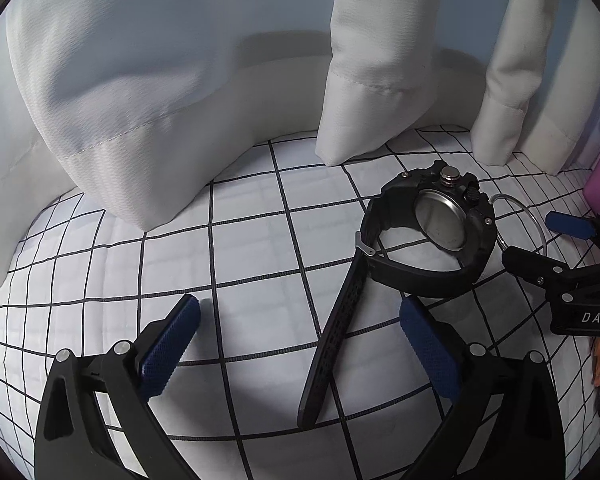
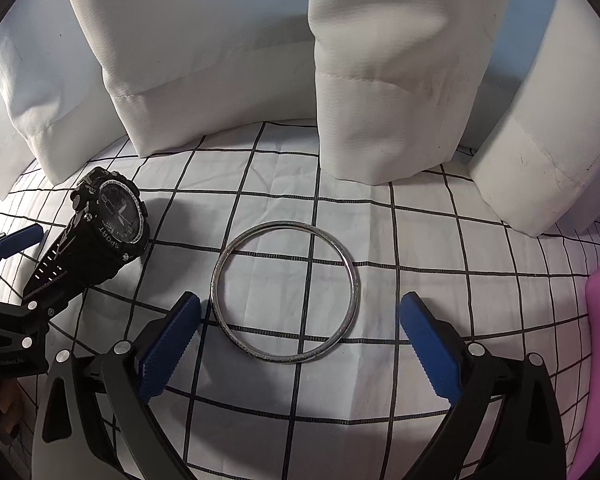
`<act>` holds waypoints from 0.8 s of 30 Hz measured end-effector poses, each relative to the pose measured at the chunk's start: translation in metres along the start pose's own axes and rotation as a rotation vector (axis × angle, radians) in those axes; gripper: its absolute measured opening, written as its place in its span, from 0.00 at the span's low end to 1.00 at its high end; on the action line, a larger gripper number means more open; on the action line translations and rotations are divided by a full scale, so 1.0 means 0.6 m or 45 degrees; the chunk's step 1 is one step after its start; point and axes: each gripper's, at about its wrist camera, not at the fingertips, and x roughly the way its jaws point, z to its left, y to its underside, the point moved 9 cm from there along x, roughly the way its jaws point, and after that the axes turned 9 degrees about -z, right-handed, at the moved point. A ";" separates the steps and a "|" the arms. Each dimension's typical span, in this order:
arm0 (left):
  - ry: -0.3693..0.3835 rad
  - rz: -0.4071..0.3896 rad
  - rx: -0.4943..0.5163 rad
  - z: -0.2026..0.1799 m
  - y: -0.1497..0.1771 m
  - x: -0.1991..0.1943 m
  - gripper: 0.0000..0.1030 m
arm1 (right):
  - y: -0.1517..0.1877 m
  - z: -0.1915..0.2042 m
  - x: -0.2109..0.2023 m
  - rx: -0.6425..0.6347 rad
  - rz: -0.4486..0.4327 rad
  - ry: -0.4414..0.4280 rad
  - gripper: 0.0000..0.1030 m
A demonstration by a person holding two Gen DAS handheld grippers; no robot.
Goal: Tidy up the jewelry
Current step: 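Close the left gripper on the black watch strap while the right gripper grasps the silver bangle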
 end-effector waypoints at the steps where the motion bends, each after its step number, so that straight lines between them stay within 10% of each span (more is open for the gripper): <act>1: -0.001 0.000 -0.001 -0.002 -0.003 0.003 0.95 | 0.001 -0.001 -0.001 0.000 -0.012 -0.001 0.92; 6: 0.016 -0.011 0.012 -0.008 -0.006 0.002 0.89 | -0.005 0.001 0.003 0.004 -0.005 0.002 0.92; 11: 0.075 -0.064 0.070 -0.040 -0.003 -0.013 0.61 | 0.008 -0.001 0.001 0.005 -0.008 -0.005 0.89; 16: 0.097 -0.091 0.084 -0.055 -0.003 -0.016 0.11 | 0.021 0.014 -0.024 -0.025 -0.035 0.005 0.73; 24: 0.174 -0.121 0.059 -0.070 0.006 -0.038 0.03 | 0.050 0.029 -0.048 -0.017 -0.048 -0.017 0.66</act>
